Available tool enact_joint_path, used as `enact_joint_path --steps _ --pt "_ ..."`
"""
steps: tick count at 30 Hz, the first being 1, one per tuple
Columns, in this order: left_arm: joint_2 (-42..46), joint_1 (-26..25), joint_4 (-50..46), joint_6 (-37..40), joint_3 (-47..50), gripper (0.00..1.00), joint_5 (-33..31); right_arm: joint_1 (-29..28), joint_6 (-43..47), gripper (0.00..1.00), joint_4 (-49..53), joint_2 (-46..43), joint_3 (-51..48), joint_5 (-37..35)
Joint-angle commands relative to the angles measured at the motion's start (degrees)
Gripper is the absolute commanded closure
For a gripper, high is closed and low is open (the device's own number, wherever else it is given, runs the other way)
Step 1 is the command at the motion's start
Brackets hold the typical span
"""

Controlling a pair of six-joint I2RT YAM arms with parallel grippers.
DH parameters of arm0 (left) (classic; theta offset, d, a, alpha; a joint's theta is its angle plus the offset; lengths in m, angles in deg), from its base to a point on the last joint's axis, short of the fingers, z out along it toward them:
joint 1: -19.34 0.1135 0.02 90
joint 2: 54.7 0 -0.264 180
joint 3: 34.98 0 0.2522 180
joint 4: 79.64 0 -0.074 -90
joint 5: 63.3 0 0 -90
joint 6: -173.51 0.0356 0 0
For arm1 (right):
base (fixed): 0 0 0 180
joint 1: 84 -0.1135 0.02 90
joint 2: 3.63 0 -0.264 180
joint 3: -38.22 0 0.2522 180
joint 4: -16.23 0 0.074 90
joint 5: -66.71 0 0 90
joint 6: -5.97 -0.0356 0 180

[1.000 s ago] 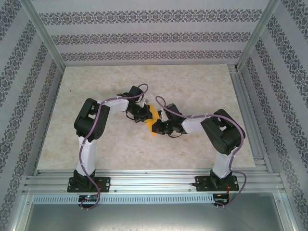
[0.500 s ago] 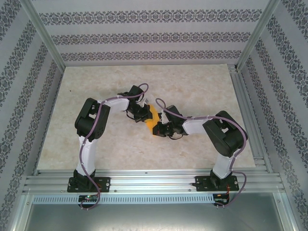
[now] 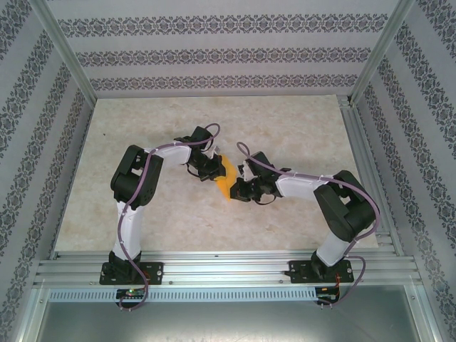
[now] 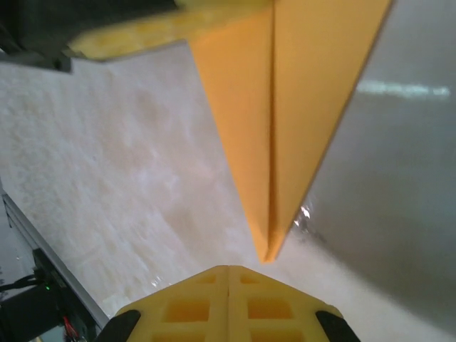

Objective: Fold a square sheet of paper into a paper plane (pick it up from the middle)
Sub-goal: Fourth fold the wing at the center of the table.

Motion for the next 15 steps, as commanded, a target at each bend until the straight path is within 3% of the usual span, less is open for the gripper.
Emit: enact_joint_path --steps 1,7,15 --pt "-1.92 0.71 0.45 1.00 1.10 1.00 -6.14 1.27 -2.57 1.00 -7.04 2.55 2.78 1.30" --pt "-1.85 0.71 0.43 0.87 0.86 1.00 -5.99 0.58 -4.28 1.00 -11.23 10.17 4.10 3.53" --pt "-0.74 0.71 0.55 0.54 0.32 0.99 -5.13 -0.18 -0.16 1.00 -2.30 12.30 1.65 -1.62"
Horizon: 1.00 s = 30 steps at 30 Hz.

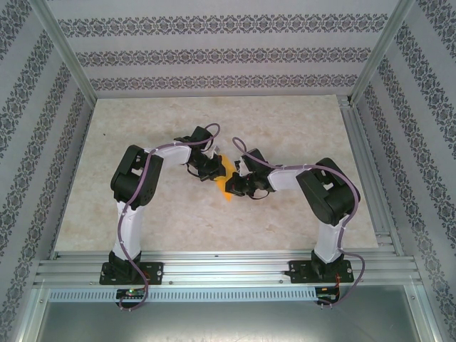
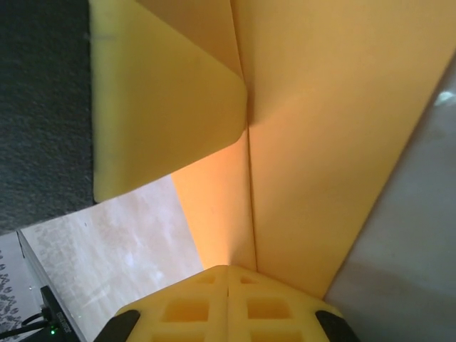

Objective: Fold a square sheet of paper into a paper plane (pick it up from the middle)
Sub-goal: Fourth fold the wing at the center of the table.

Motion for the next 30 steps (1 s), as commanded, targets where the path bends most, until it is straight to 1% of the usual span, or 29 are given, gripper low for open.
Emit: enact_joint_path --steps 1,6,8,13,16,21,23,25,30 --pt "-0.12 0.71 1.07 0.27 0.41 0.97 -4.47 -1.11 2.27 1.00 5.86 1.37 -2.78 -3.05" --pt "3.22 0.48 5.27 -2.38 1.72 0.93 0.37 -1.07 2.23 1.00 5.29 1.73 -4.17 -3.58" --pt "4.06 0.37 6.25 -3.27 2.36 0.92 1.23 -1.05 1.97 1.00 4.76 1.69 -4.09 -3.66" --pt "3.75 -0.85 6.90 -4.86 3.44 0.98 2.29 -1.06 1.59 1.00 4.09 1.67 -3.80 -3.74" --pt "2.72 -1.18 3.83 -4.39 3.23 1.00 -1.19 -1.23 1.24 1.00 3.77 1.66 -3.65 -3.85" --pt "0.97 -1.66 2.50 -4.26 3.42 1.00 -3.71 -1.50 1.15 1.00 4.11 1.54 -3.57 -4.10" --pt "0.17 -1.74 0.32 -3.04 2.50 1.00 -6.46 -1.59 1.40 1.00 4.71 1.45 -3.75 -4.35" --pt "-0.74 -1.56 -2.19 -1.54 0.66 1.00 -9.87 -1.71 1.68 1.00 5.61 1.29 -4.43 -4.84" --pt "-3.81 -0.58 -5.54 0.46 -5.19 1.00 -14.08 -2.63 2.64 1.00 6.37 1.83 -6.08 -3.93"
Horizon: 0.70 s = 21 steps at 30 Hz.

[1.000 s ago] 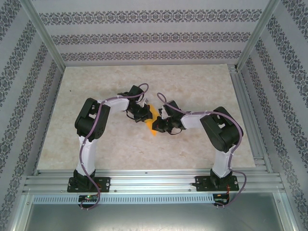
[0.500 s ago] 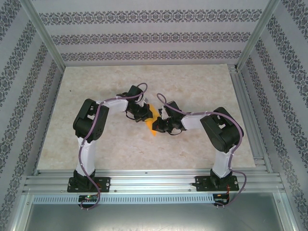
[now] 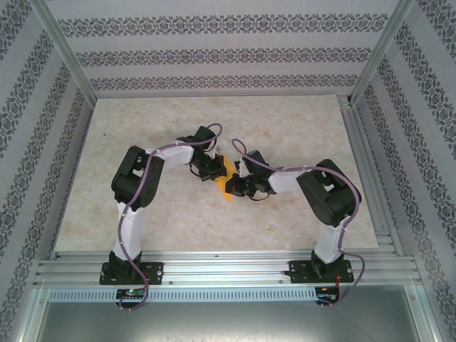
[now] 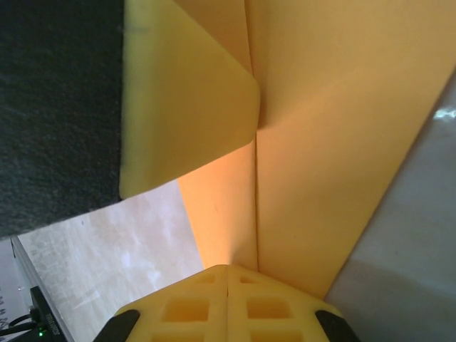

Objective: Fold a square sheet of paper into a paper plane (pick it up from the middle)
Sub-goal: Fourth fold the wing at the center of the table.

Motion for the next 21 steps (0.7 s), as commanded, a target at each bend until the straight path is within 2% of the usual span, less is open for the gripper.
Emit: enact_joint_path --steps 1,5,9,21 --pt "-4.67 1.20 -3.19 2.73 -4.49 1.00 -9.54 -2.27 1.46 1.00 9.20 2.57 -4.48 -2.51" --pt "-7.21 1.89 -5.02 3.37 -8.83 1.00 -12.82 -2.67 1.46 1.00 8.51 2.14 -6.43 -1.85" --pt "-8.86 3.20 -4.75 3.94 -10.46 1.00 -13.43 -2.67 1.42 1.00 8.17 1.61 -7.49 -1.74" --pt "-8.63 6.68 3.39 8.42 -9.79 1.00 -3.75 -2.13 0.19 1.00 4.72 1.97 -10.01 -0.68"
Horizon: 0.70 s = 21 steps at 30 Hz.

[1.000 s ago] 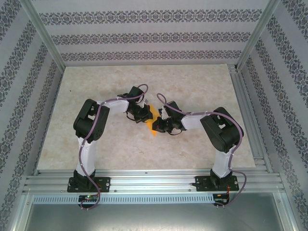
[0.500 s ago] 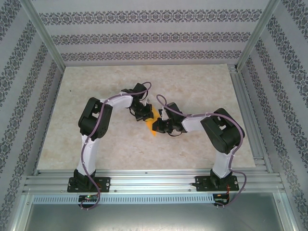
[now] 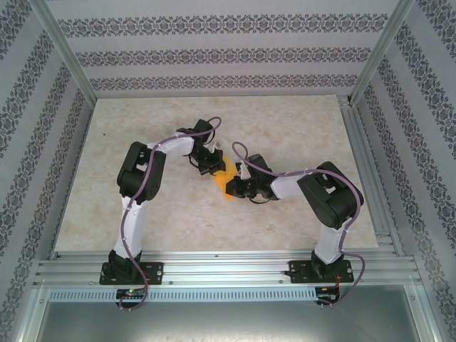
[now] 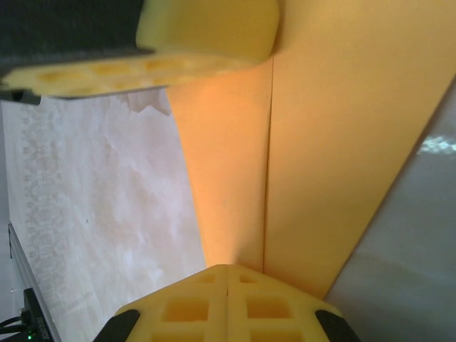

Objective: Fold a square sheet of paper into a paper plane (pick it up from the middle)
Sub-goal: Fourth fold the wing at the center of the table.

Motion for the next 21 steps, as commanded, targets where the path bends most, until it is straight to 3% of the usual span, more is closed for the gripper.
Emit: enact_joint_path --steps 1,13,21 --pt "-2.45 3.83 11.84 2.91 0.74 1.00 -7.07 -1.51 -0.05 1.00 13.45 3.21 -4.74 0.45" --pt "-5.44 5.98 11.78 3.11 -3.55 0.99 -7.43 -1.41 -0.07 1.00 13.84 1.89 -5.49 0.54" --pt "-4.16 5.84 12.55 3.03 0.28 0.99 -1.91 -0.23 0.82 1.00 16.88 -4.52 -1.58 0.96"
